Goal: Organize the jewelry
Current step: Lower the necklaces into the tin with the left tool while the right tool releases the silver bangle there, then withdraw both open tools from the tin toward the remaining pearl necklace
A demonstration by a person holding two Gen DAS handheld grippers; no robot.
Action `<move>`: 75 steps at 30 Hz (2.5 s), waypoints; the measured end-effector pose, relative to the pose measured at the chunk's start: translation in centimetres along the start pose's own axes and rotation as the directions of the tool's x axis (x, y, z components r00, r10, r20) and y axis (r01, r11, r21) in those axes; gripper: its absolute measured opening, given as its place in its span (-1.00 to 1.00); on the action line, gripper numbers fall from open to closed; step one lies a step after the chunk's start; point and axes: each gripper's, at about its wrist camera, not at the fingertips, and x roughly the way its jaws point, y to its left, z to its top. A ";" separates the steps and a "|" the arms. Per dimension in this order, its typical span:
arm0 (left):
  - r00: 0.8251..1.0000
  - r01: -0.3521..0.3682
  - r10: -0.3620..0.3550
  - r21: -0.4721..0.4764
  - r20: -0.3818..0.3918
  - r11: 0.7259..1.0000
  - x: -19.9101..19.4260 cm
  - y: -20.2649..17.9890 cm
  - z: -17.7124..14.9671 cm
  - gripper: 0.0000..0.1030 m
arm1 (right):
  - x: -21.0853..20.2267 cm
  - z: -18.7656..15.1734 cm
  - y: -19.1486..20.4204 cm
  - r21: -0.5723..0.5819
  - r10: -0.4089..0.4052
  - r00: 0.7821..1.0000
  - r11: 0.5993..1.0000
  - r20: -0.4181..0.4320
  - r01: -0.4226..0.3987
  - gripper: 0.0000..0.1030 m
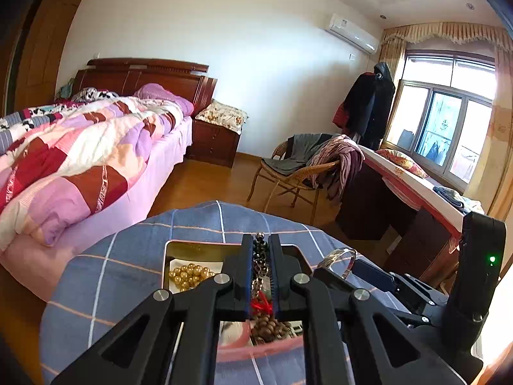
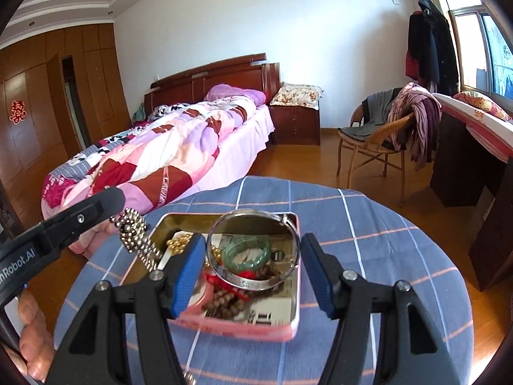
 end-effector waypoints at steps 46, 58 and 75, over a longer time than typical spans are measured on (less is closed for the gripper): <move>0.938 -0.288 0.295 0.063 -0.180 0.956 6.9 1.7 -3.3 0.36 | 3.9 -0.1 -2.9 0.082 0.016 1.000 0.996 0.013 -0.017 0.54; 0.933 -0.304 0.308 0.054 -0.184 0.951 1.3 1.3 -5.8 0.36 | 1.2 -1.8 -2.7 0.058 -0.087 0.996 0.995 -0.011 0.087 0.80; 0.918 -0.341 0.339 0.029 -0.205 0.940 -3.4 0.8 -9.2 0.36 | -1.8 -4.3 -1.0 -0.005 -0.123 0.992 0.992 0.013 0.123 0.80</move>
